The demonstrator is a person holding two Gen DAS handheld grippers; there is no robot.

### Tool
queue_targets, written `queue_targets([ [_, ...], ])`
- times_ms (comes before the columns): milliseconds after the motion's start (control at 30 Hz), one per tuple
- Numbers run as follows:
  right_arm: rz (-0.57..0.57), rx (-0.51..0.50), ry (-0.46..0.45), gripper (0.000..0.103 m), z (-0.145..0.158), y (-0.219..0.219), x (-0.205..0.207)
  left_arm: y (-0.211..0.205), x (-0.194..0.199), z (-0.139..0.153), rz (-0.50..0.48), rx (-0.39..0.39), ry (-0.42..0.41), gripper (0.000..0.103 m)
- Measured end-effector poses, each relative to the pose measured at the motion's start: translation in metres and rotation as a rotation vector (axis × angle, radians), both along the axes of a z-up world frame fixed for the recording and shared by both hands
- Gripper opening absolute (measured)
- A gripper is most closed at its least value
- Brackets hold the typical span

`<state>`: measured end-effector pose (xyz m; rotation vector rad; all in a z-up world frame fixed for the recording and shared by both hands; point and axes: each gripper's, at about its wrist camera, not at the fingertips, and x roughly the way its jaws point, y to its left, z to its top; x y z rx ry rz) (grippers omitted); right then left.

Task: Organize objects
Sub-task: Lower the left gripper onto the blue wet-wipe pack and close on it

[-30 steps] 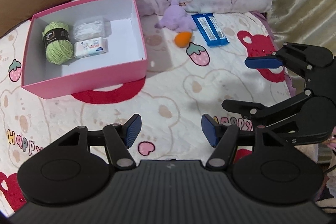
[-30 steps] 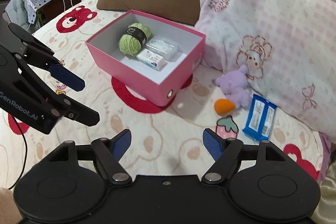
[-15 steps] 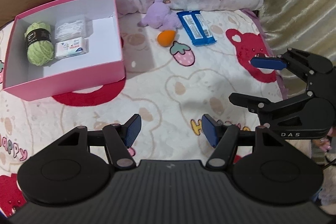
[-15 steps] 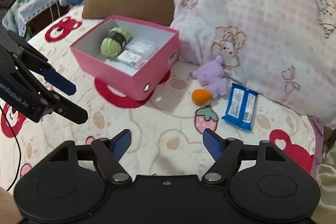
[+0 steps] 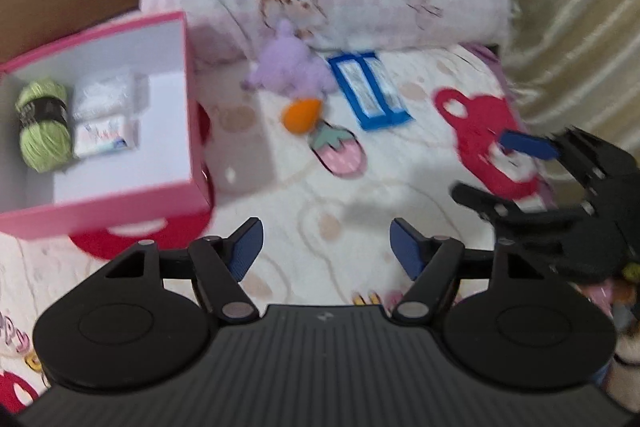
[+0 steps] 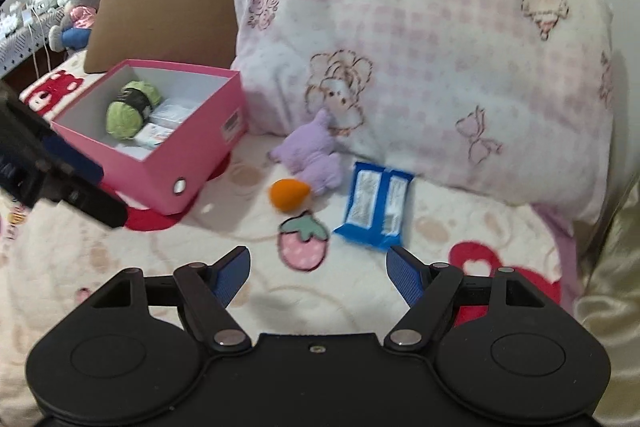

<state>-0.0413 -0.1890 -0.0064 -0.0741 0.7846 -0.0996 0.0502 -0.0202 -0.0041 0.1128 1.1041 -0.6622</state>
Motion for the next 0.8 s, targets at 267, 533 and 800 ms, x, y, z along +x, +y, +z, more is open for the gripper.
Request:
queue_targets([
  [267, -0.065, 0.021, 0.008, 0.084, -0.028, -0.015, 0.022, -0.042, 0.021, -0.022, 0.003, -0.075, -0.068, 0.070],
  [533, -0.131, 0.134, -0.038, 0.087, -0.047, -0.047, 0.048, -0.072, 0.043, -0.048, 0.017, -0.118, -0.087, 0.070],
  [800, -0.134, 0.074, -0.049, 0.086, -0.081, -0.070, 0.072, -0.083, 0.069, -0.061, 0.029, -0.138, -0.110, 0.070],
])
